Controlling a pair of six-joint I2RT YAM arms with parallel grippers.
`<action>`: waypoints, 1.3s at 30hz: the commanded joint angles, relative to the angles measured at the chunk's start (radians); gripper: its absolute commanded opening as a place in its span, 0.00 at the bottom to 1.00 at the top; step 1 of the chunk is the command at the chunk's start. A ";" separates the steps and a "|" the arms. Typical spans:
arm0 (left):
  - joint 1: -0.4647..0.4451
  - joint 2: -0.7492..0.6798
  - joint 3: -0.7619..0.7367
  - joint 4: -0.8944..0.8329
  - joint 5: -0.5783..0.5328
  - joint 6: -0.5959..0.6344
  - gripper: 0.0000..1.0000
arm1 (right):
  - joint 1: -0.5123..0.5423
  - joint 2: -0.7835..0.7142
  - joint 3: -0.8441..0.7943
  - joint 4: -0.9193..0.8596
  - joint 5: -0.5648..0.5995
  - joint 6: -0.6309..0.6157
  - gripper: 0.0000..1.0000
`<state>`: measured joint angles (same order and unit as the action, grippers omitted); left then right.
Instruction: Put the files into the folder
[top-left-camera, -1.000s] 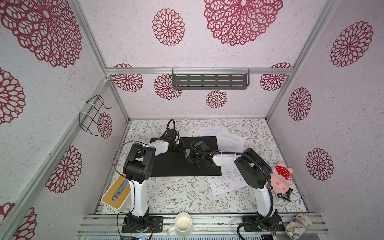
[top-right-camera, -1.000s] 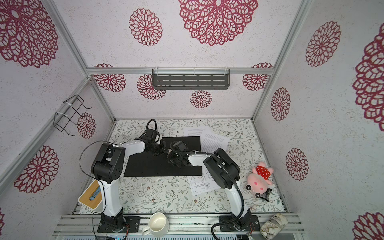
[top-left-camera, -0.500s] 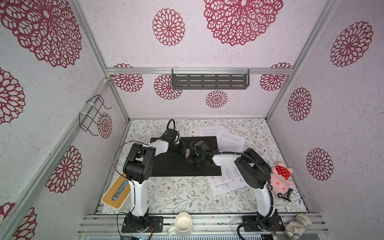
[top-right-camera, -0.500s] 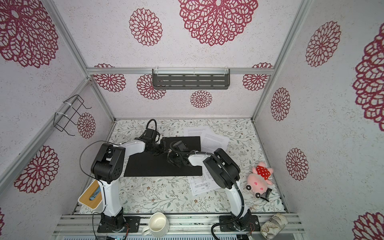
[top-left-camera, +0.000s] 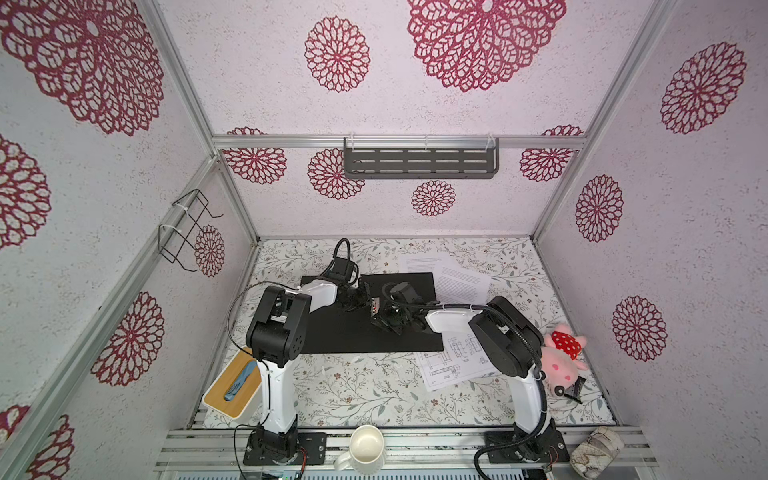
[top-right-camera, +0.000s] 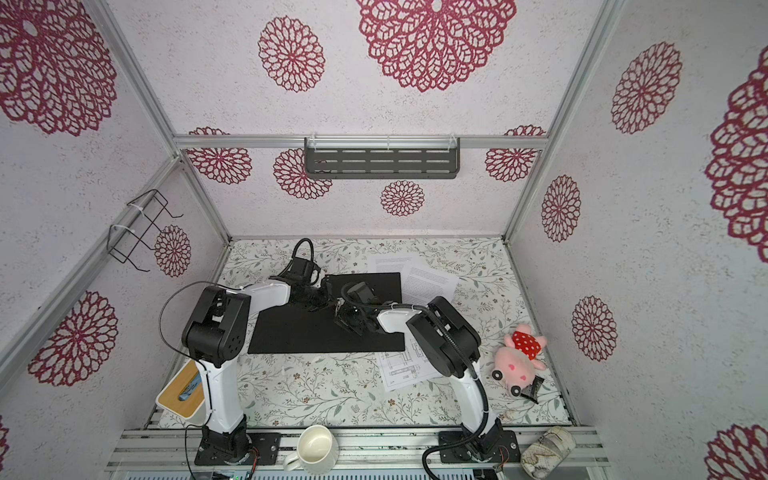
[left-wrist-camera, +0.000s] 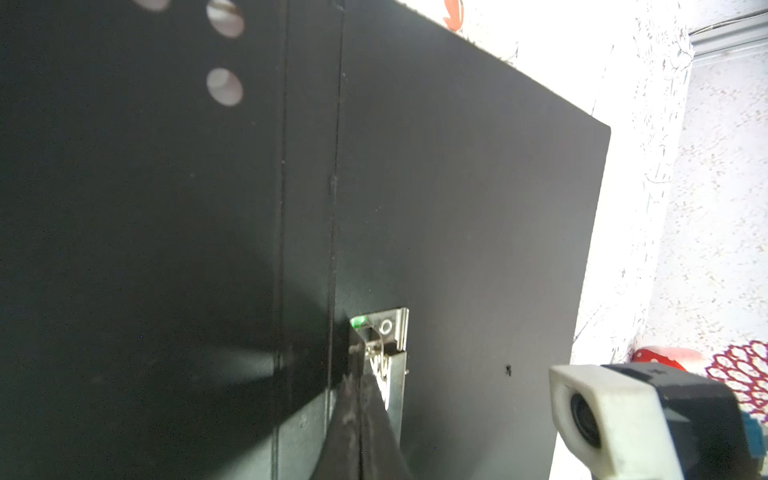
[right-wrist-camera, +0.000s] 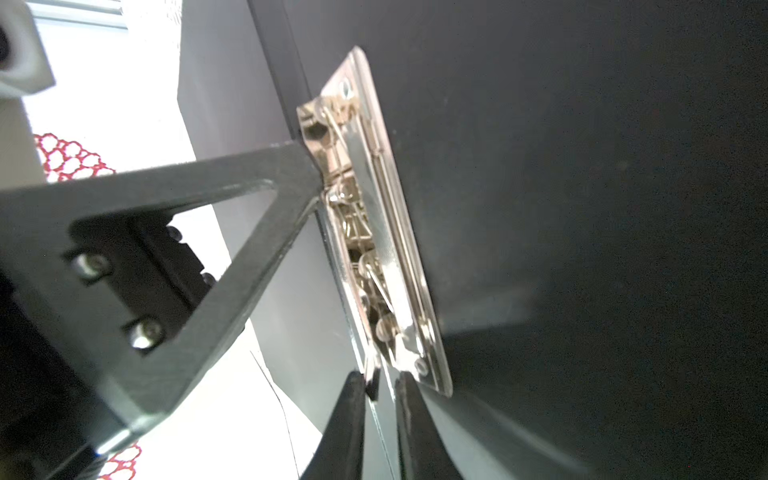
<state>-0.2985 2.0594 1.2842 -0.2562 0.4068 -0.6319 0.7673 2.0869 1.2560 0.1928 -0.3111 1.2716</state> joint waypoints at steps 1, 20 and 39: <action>-0.005 -0.003 -0.023 -0.044 -0.002 0.011 0.00 | -0.008 -0.030 -0.015 -0.003 0.020 0.014 0.15; -0.014 0.051 0.013 -0.122 -0.029 0.069 0.00 | -0.008 -0.014 -0.060 -0.151 0.058 -0.063 0.00; -0.064 0.136 0.075 -0.219 -0.105 0.156 0.00 | -0.010 0.005 -0.106 -0.270 0.136 -0.125 0.00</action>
<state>-0.3363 2.1090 1.3884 -0.3790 0.3672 -0.5156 0.7635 2.0449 1.2034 0.1539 -0.2501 1.1931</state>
